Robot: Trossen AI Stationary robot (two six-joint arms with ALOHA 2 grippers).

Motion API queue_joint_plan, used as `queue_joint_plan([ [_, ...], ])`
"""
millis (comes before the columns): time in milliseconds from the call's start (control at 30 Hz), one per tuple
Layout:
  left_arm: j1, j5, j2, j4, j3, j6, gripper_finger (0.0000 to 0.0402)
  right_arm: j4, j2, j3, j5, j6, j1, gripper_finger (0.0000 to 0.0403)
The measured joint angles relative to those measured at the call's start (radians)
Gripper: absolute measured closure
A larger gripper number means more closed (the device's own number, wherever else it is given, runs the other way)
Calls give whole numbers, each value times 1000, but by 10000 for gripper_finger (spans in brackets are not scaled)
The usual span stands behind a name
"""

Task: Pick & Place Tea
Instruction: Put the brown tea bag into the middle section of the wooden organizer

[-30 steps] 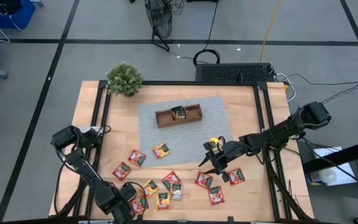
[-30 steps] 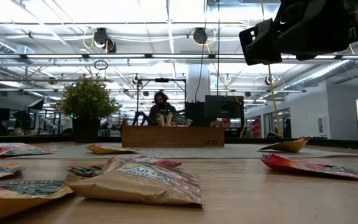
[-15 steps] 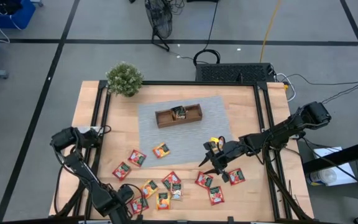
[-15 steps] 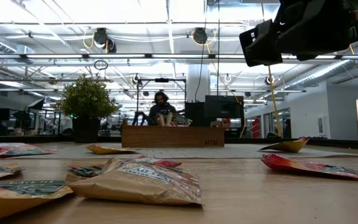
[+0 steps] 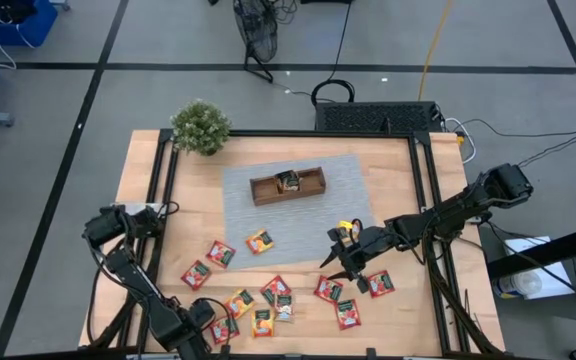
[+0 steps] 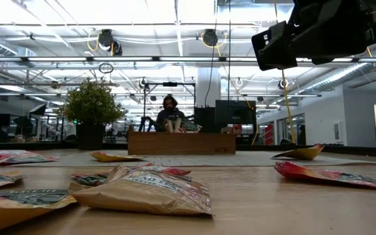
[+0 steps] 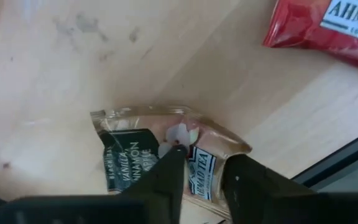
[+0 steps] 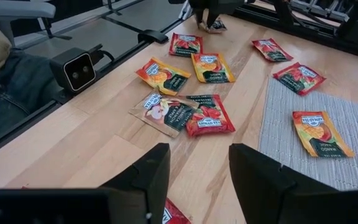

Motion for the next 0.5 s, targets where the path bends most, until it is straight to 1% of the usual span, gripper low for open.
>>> queue_joint_plan([
  [133,18,31,-17,-17,-4,48,377,2,0,0,0,0,0,253],
  [200,32,39,-23,-55,2,66,385,3,0,0,0,0,0,253],
  [333,72,-1,-15,-251,69,168,385,4,0,0,1,0,0,256],
  [400,102,-54,-18,-351,131,223,385,5,0,0,1,0,0,258],
  [467,128,-166,-19,-472,194,299,385,19,0,0,2,-2,-2,259],
  [500,141,-246,-19,-545,222,347,385,31,0,0,6,-5,-5,259],
])
